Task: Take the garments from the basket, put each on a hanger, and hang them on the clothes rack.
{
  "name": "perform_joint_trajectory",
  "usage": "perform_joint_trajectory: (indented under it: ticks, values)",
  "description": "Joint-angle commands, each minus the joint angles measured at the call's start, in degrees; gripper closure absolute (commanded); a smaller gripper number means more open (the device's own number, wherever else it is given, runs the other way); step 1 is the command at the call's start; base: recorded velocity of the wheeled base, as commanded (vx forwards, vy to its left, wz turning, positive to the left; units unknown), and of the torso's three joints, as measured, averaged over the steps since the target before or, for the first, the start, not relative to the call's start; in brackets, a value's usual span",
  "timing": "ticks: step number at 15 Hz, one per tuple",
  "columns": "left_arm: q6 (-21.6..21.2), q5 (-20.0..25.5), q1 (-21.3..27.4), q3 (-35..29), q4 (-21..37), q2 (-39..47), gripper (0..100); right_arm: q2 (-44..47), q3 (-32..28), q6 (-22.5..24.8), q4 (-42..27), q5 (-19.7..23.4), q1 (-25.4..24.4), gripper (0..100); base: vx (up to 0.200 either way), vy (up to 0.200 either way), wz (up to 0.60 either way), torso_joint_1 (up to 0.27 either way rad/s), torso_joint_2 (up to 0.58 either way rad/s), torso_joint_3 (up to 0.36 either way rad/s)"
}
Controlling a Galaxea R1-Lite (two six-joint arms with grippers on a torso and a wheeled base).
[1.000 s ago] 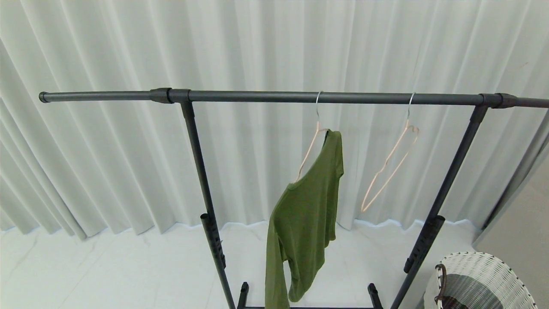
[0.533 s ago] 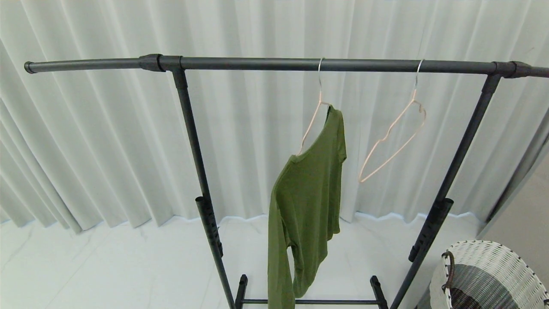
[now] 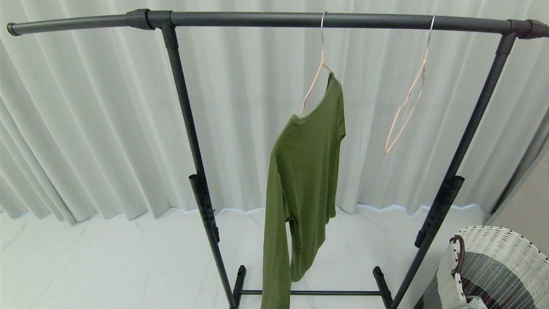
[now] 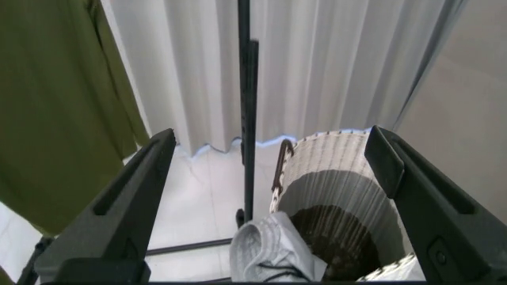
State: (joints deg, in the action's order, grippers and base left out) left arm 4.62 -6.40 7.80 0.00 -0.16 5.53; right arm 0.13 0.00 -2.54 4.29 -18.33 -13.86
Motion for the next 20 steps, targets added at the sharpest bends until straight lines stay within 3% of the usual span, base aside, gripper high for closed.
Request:
perform_joint_trajectory:
  ticks: [1,4,10,17,20]
  values:
    - [0.0,-0.1,0.0,0.0,0.0,0.1,0,0.1,0.0,-0.6,0.0,0.1,0.0,0,0.000,0.000,0.00,-0.163,0.46,0.286]
    - [0.0,0.0,0.0,0.0,0.0,0.1,0,0.1,0.0,-2.9,0.0,0.1,0.0,0,0.000,0.000,0.00,-0.067,0.18,0.116]
    - [0.0,-0.1,0.0,0.0,0.1,0.1,0,0.1,0.0,-2.6,0.0,0.6,0.0,0,0.000,0.000,0.00,0.000,0.00,0.000]
    - [0.0,-0.1,0.0,0.0,0.1,0.1,0,0.1,0.0,-2.4,0.0,0.6,0.0,0,-0.171,0.000,0.00,0.001,0.00,0.004]
    - [0.0,0.0,0.0,0.0,0.1,0.1,0,0.1,0.0,2.2,-1.8,0.6,0.0,0,0.000,0.000,0.00,0.000,0.00,0.000]
